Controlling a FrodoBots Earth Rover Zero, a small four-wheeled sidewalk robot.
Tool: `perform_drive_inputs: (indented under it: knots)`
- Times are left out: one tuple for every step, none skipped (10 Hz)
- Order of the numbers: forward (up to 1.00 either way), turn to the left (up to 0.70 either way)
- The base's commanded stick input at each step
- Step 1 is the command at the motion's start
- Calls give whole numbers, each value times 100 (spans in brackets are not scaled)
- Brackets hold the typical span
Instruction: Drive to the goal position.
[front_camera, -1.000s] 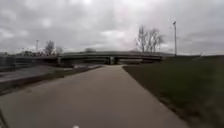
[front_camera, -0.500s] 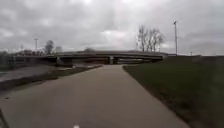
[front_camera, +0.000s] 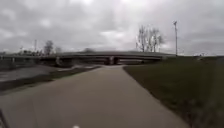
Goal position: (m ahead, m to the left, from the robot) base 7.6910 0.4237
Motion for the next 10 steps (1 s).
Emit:
perform_drive_inputs:
  knots:
    - [100,0]
    - [100,0]
    - [100,0]
    - [100,0]
    - [100,0]
    - [100,0]
    - [100,0]
    - [100,0]
    - [100,0]
    - [100,0]
